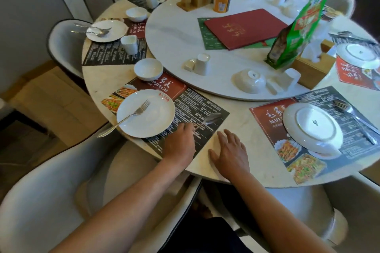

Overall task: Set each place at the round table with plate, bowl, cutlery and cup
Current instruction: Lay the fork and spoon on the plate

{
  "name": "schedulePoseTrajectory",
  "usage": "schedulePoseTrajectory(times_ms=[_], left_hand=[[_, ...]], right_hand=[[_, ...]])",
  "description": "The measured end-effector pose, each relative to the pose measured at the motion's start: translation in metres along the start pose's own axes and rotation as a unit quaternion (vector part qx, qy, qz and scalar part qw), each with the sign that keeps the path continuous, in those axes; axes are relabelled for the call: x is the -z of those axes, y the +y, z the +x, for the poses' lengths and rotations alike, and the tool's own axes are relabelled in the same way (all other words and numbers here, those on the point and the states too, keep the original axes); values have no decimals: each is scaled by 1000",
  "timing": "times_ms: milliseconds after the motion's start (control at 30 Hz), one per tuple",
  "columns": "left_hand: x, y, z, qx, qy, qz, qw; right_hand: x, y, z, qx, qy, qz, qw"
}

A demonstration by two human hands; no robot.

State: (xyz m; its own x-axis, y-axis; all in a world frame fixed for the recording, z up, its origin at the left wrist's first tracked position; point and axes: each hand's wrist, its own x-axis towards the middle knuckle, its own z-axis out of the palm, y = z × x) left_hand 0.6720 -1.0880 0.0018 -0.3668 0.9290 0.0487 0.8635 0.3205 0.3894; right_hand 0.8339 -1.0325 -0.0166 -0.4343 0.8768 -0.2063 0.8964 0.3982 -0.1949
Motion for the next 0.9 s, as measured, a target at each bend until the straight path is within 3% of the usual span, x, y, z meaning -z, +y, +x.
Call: schedulePoseTrajectory(times_ms=[167, 367, 900], left_hand=[[31, -56, -13, 99, 44, -12, 994], [56, -119, -14, 177, 38, 9, 983], [59, -152, -5, 183, 10, 20, 983]], right_hand=[[4, -50, 23, 69, 5, 3, 998], [-7, -91, 41, 120, -37, -11, 992], [-14, -93, 41, 129, -58, -26, 990]])
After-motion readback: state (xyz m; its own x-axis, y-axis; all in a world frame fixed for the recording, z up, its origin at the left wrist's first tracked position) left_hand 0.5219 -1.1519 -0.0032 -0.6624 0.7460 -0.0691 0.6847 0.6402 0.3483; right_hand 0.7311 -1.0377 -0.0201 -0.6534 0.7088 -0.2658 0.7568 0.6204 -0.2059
